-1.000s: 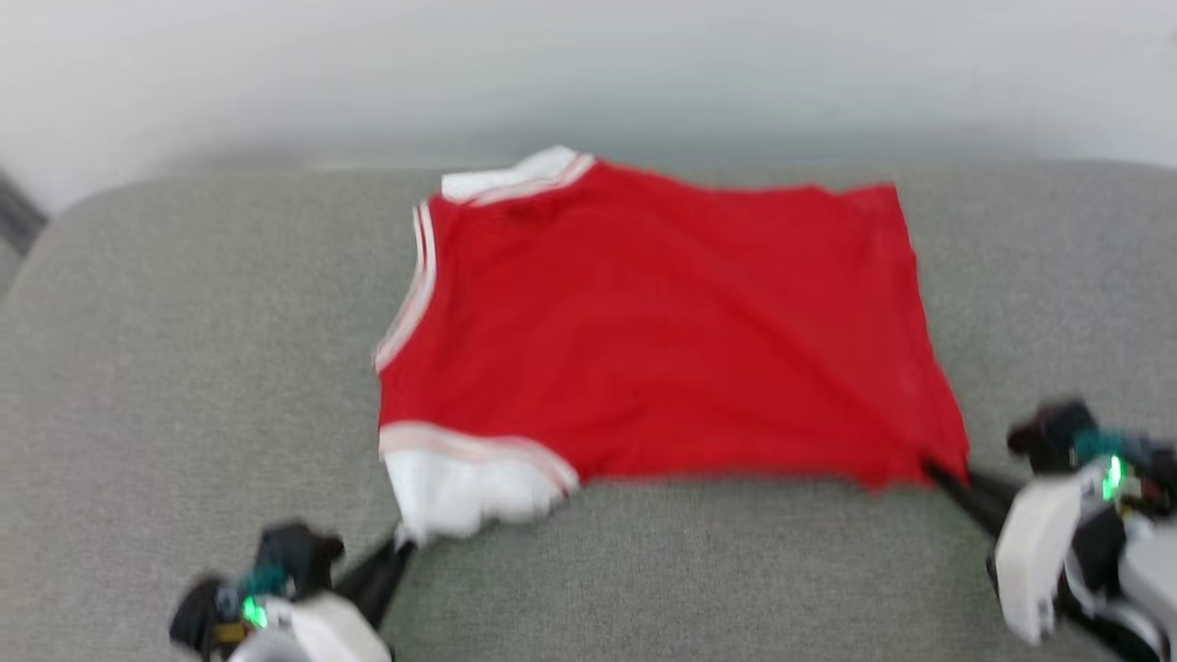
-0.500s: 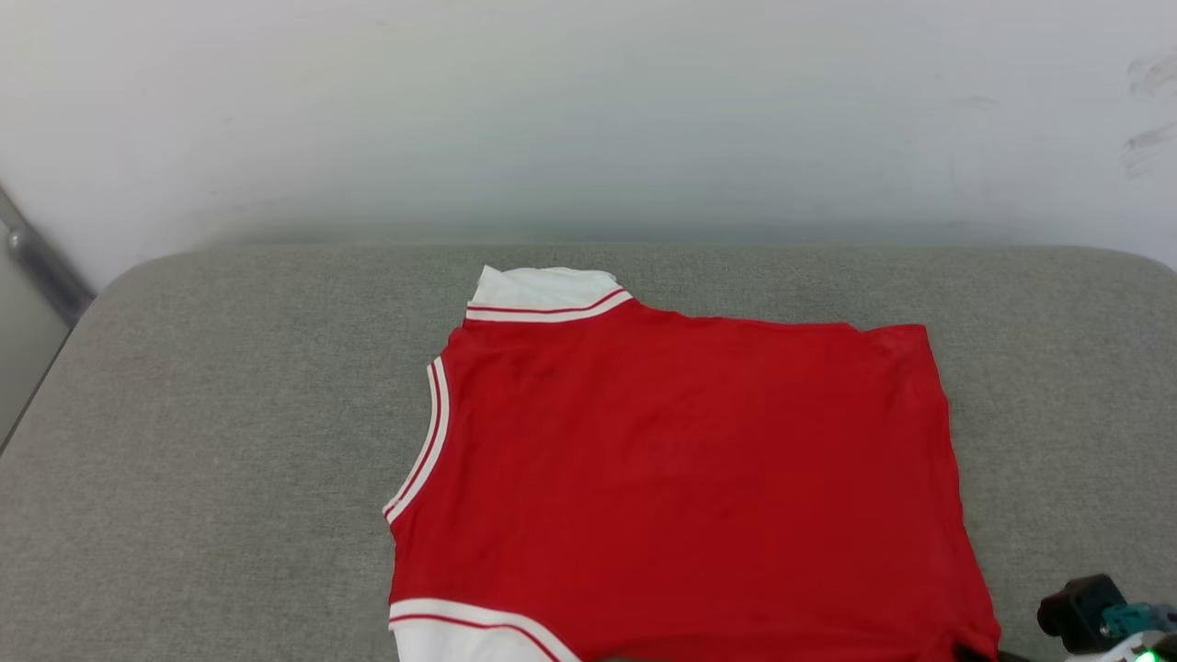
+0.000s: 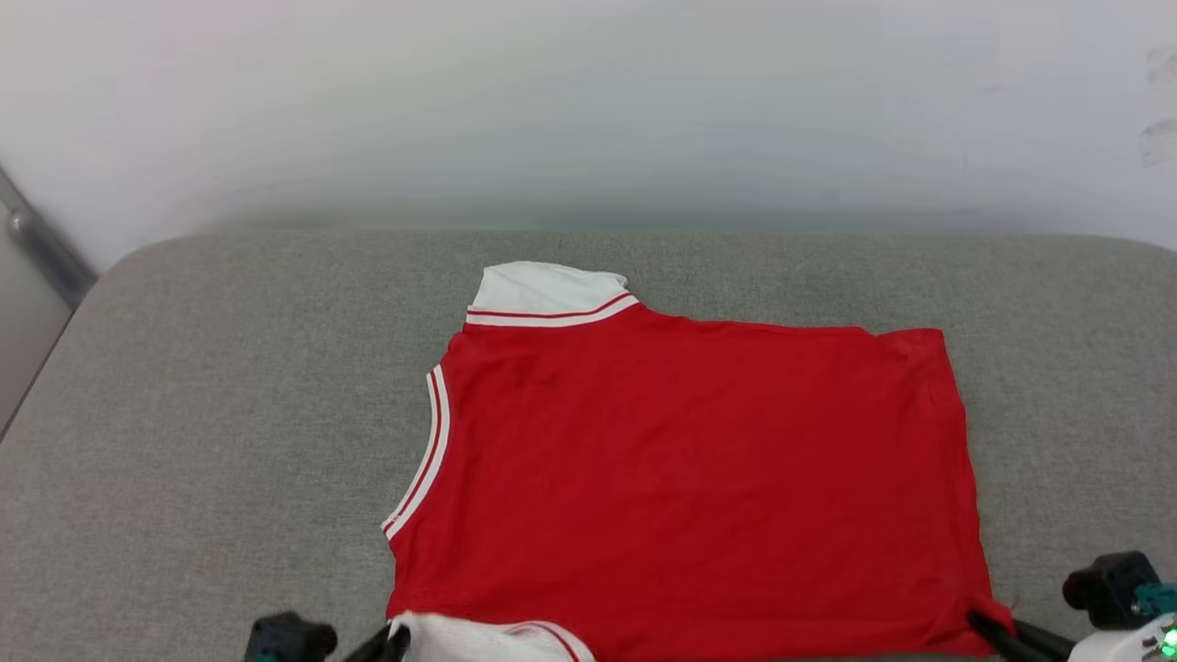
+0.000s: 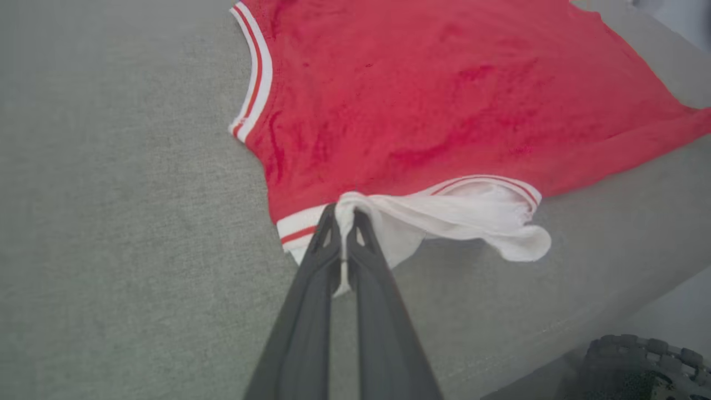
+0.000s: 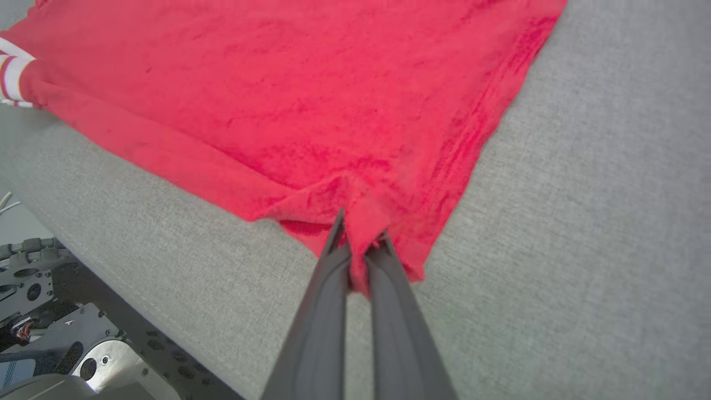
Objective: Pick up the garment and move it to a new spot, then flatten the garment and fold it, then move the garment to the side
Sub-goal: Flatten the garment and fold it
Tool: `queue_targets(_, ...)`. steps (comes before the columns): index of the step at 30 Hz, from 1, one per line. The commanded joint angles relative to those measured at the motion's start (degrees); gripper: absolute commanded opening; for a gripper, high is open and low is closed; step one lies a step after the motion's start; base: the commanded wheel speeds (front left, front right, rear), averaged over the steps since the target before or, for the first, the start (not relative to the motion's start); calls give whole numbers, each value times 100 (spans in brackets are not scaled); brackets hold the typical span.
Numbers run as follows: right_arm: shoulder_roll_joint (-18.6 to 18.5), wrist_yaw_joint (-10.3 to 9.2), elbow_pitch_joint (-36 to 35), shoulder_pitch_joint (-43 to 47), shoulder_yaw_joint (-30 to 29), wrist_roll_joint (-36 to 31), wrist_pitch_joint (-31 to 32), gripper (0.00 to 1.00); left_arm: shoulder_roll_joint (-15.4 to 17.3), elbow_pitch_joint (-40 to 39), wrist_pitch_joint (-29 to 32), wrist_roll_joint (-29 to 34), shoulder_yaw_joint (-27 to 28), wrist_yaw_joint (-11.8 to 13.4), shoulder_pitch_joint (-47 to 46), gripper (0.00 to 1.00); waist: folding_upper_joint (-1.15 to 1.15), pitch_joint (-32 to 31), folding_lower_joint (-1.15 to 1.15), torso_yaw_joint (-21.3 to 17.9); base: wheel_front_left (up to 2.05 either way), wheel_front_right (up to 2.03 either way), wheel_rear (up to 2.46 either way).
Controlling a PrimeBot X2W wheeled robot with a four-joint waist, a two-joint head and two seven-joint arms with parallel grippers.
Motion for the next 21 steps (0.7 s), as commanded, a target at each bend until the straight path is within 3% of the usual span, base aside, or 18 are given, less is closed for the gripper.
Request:
queue_targets(1, 34, -4, -52, -61, -85, -45, 59, 0, -16, -14, 16, 90, 39, -46, -215, 0, 0, 89, 0, -7, 0, 0, 0)
queue_targets(11, 235, -4, -445, -480, -855, -266, 545, 0, -338, 667, 349, 464, 209, -640, -1910, 0, 0, 697, 0, -122, 0, 0, 0)
queue_targets(21, 514, -3, -445, -949, -1270, -406, 825, 0, -748, 1859, 244, 564, 308, -1109, -2865, 0, 0, 1358, 0, -261, 0, 0, 0)
